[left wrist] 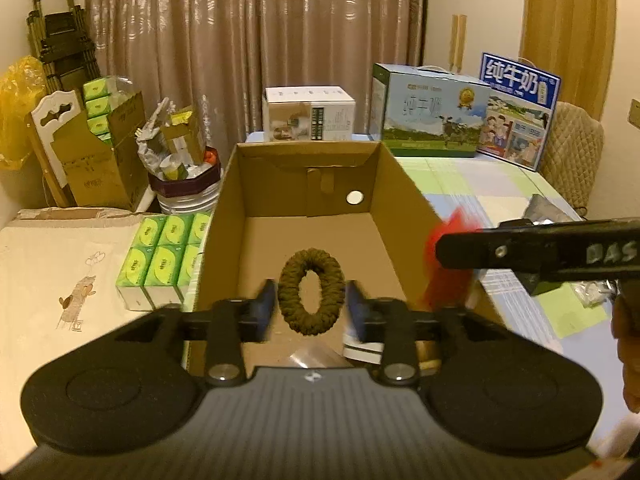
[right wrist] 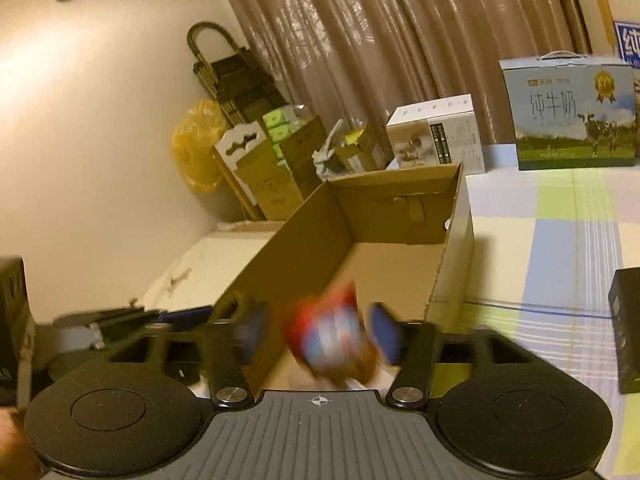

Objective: Organize objects
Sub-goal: 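Carry the ring and figurine into the box, then open both tools, then move both open tools back over the table items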

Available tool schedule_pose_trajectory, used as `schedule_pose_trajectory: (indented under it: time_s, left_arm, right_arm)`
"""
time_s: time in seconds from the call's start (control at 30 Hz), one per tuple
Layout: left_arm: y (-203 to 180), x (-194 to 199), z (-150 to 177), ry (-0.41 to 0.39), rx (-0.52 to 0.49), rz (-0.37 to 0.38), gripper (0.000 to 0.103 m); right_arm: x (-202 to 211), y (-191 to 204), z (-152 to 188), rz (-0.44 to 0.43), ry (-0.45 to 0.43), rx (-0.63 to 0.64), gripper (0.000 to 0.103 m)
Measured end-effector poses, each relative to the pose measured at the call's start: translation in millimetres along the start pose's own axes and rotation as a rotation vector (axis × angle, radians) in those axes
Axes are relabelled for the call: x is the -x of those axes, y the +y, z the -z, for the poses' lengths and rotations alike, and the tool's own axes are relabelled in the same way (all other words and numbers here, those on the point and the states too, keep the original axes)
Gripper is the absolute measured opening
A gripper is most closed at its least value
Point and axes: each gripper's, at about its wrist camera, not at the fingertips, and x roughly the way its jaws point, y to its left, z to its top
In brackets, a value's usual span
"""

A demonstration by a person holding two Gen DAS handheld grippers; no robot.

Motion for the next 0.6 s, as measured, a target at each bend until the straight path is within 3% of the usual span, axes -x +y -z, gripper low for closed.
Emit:
schedule_pose_trajectory:
  time_s: [0.6]
  left_arm:
    - [1.3,3.5,8.1,0.0,0.031,-0.001,0.047]
  right_arm:
    - [12.5,-15.8,-2.5,0.052,-0.041,-0.014,0.072]
